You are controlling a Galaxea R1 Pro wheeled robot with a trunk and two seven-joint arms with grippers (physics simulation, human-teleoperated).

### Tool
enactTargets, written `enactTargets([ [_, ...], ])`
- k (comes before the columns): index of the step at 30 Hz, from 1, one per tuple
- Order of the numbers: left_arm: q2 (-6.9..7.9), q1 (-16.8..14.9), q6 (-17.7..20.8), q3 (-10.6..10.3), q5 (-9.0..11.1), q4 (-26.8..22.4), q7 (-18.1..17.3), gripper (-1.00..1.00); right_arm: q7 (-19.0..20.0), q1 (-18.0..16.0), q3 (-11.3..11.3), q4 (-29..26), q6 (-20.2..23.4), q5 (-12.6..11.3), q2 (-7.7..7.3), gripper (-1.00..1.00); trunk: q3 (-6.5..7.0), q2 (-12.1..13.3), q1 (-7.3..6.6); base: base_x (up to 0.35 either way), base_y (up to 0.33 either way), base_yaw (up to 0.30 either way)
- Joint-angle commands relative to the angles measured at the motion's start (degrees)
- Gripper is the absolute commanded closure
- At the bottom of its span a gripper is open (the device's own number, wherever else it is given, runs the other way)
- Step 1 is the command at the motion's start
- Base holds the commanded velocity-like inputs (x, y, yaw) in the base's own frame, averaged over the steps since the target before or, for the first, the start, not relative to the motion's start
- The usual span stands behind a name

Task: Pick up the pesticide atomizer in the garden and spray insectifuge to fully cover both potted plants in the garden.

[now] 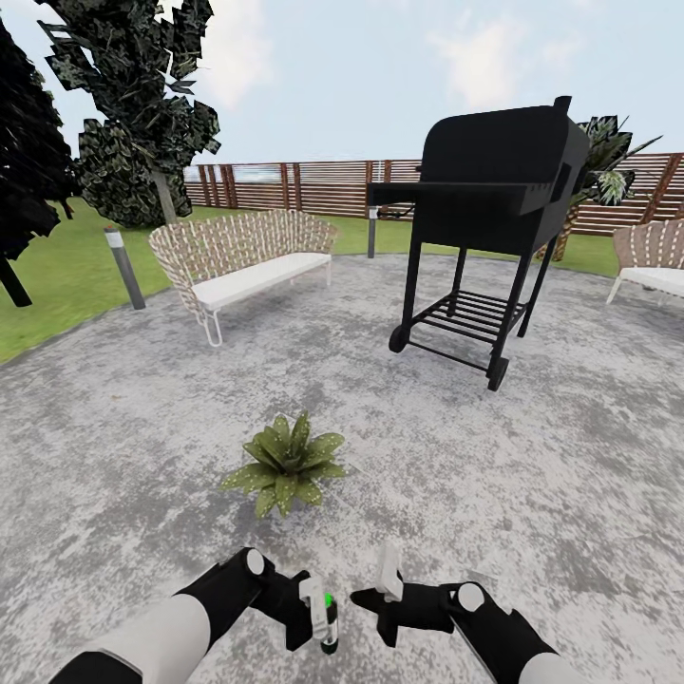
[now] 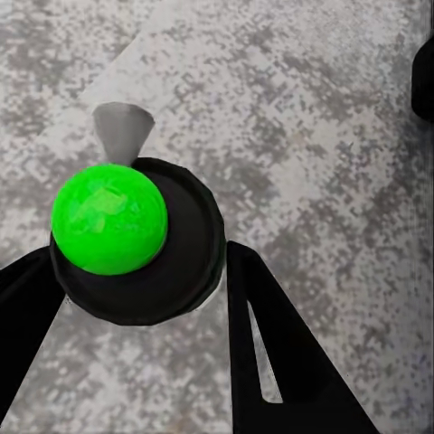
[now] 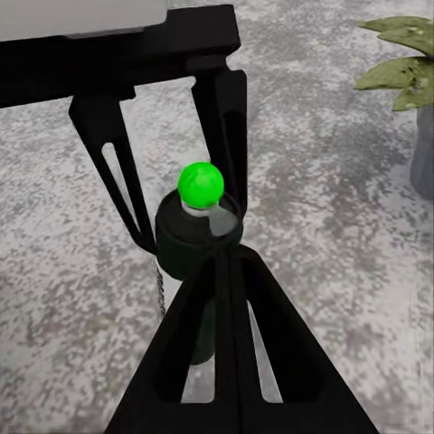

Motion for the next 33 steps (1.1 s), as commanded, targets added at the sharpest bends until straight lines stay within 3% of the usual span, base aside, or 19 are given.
enactTargets([
  [1, -0.13, 0.0, -0.6, 0.1, -0.6, 0.0, -0.1, 1.00, -0.1, 0.0, 0.1, -0.1, -0.3, 0.4, -0.04, 1.00, -0.05, 0.0, -0.01, 0.000, 0.000, 0.000],
  [5, -0.85, 0.0, -0.7, 0.2, -0.6, 0.1, -1.5, 1.00, -0.2, 0.0, 0.1, -0.1, -0.3, 0.4, -0.05, 1.00, -0.05, 0.0, -0.01, 0.000, 0.000, 0.000],
  [16, -2.24, 0.0, -0.8, 0.1, -0.6, 0.9, -1.3, 1.00, -0.2, 0.0, 0.1, -0.1, -0.3, 0.4, 0.09, 1.00, -0.05, 0.0, -0.01, 0.000, 0.000, 0.000],
  [33, -2.31, 0.0, -1.0, 0.2, -0.3, 0.5, -1.2, 1.00, -0.2, 0.0, 0.2, -0.1, -0.3, 0.4, 0.13, 1.00, -0.05, 0.0, -0.01, 0.000, 0.000, 0.000],
])
